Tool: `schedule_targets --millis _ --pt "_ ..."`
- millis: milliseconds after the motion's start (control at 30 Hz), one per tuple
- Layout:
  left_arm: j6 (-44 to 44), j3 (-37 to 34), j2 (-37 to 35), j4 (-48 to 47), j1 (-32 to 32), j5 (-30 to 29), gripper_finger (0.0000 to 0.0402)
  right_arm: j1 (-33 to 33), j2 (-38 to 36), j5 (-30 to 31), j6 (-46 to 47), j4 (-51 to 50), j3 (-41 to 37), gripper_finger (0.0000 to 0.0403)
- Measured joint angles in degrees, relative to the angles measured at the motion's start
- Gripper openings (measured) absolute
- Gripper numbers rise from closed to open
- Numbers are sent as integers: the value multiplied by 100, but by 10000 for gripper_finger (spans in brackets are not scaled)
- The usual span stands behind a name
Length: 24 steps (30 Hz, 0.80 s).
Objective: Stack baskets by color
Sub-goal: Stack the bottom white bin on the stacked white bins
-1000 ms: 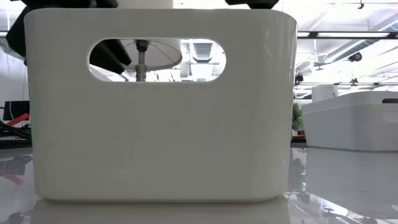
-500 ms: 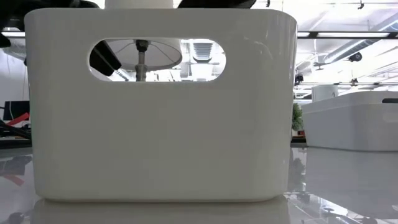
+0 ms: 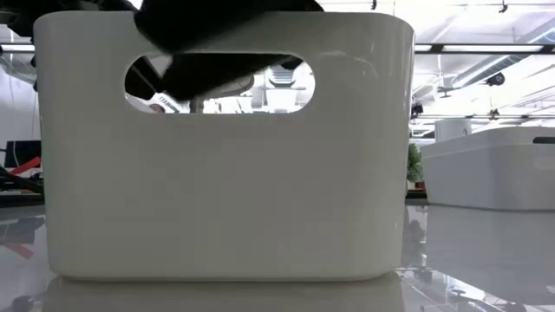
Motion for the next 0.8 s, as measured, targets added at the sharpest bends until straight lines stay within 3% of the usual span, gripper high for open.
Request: schedule_targets --millis 200,467,633,800 --pt "-4 5 0 9 -2 -2 141 0 24 20 28 -21 13 159" --pt "-4 5 0 7 -2 -4 141 7 -14 35 -223 -175 13 21" --pt "-4 5 0 10 -2 -6 141 70 -155 136 -271 -395 13 9" --pt "-4 5 0 7 0 -9 141 230 -549 850 -417 -1025 11 9"
